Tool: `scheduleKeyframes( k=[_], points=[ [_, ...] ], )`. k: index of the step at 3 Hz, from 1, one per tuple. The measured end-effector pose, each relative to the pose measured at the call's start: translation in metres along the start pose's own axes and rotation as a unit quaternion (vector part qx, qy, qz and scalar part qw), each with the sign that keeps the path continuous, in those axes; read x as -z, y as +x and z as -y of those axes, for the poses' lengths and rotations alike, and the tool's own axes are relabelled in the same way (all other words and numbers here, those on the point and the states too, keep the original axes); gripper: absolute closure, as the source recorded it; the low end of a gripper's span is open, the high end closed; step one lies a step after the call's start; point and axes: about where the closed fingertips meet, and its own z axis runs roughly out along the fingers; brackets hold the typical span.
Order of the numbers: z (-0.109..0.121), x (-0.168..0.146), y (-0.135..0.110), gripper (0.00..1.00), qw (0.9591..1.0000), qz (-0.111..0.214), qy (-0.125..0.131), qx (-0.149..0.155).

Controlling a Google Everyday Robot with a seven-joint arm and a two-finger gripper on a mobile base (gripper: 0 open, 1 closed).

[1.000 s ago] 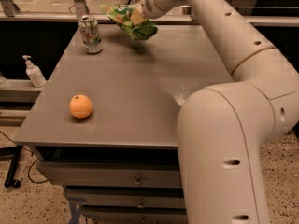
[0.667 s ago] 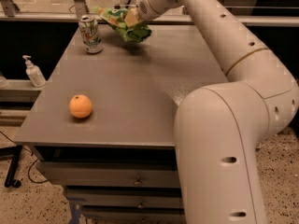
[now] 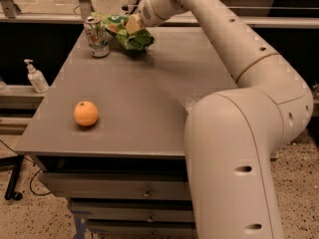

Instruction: Move green rice chip bag near 7up can

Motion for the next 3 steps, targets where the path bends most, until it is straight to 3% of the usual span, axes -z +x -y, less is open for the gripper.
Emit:
scheduleKeyframes(
  k=[2, 3],
  points=[
    [-0.0102, -0.0029, 0.0032, 0.12, 0.9998, 0.009, -0.02, -0.004],
    [-0.0143, 0.0017, 0.0039, 0.0, 0.9995, 0.017, -0.027, -0.004]
  ],
)
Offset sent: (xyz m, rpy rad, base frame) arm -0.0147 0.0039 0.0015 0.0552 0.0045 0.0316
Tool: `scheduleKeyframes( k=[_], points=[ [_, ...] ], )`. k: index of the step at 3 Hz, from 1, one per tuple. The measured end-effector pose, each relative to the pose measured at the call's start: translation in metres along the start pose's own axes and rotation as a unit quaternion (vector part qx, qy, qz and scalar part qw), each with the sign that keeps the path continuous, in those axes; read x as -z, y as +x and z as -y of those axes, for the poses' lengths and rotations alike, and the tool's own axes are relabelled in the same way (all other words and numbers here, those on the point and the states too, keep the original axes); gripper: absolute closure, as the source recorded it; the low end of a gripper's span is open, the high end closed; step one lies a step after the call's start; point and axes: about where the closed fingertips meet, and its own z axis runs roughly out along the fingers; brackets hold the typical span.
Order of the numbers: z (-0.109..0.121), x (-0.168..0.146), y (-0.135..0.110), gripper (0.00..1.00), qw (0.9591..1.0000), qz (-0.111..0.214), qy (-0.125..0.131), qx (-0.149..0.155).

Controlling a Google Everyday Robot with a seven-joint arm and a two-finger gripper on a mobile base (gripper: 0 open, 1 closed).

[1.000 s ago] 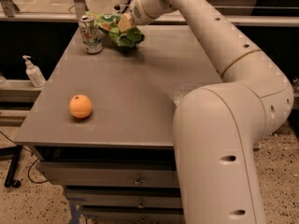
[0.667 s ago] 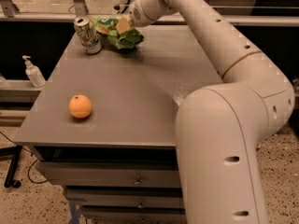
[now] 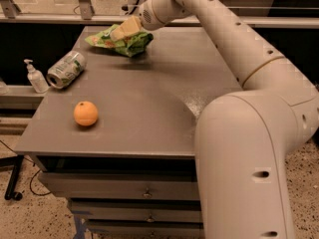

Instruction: Move green rice chip bag near 7up can

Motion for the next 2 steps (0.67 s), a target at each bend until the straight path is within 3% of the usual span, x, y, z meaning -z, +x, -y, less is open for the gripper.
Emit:
scheduleKeyframes(
  k=[2],
  points=[
    [0.009, 0.052, -0.002, 0.0, 0.9986, 0.046, 0.027, 0.009]
  ],
)
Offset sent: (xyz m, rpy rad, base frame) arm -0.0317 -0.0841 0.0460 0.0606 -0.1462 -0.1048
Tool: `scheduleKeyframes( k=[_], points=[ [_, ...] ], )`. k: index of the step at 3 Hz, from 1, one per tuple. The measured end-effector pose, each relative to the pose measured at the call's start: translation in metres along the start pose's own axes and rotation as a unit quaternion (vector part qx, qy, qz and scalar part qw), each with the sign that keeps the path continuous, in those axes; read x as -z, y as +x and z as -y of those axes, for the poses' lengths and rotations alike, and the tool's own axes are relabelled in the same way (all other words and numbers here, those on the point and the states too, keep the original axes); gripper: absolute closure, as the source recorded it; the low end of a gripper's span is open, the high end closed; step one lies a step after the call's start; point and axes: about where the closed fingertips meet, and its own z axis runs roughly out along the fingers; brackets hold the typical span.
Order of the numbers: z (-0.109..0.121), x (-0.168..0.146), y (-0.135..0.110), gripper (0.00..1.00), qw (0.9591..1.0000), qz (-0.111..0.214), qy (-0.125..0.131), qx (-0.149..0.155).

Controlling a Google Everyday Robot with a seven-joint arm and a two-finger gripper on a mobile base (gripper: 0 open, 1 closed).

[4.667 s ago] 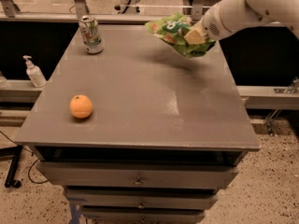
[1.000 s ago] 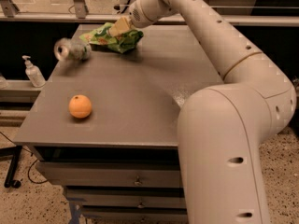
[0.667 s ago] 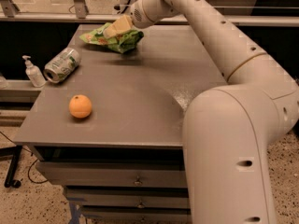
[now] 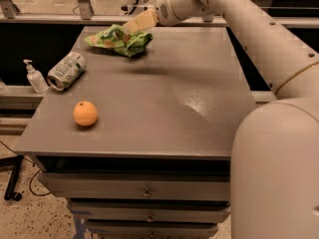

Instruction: Move green rice chip bag near 7up can

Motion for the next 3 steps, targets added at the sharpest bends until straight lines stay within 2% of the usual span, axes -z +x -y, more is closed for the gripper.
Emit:
scheduleKeyframes(
  k=[1, 2, 3],
  points=[
    [0.008, 0.034, 0.011, 0.0, 0.9997, 0.016, 0.02, 0.0],
    [0.01, 0.078, 0.027, 0.0, 0.9989, 0.038, 0.027, 0.006],
    [0.016, 0.123, 0.056, 0.0, 0.9974, 0.068, 0.021, 0.011]
  ],
)
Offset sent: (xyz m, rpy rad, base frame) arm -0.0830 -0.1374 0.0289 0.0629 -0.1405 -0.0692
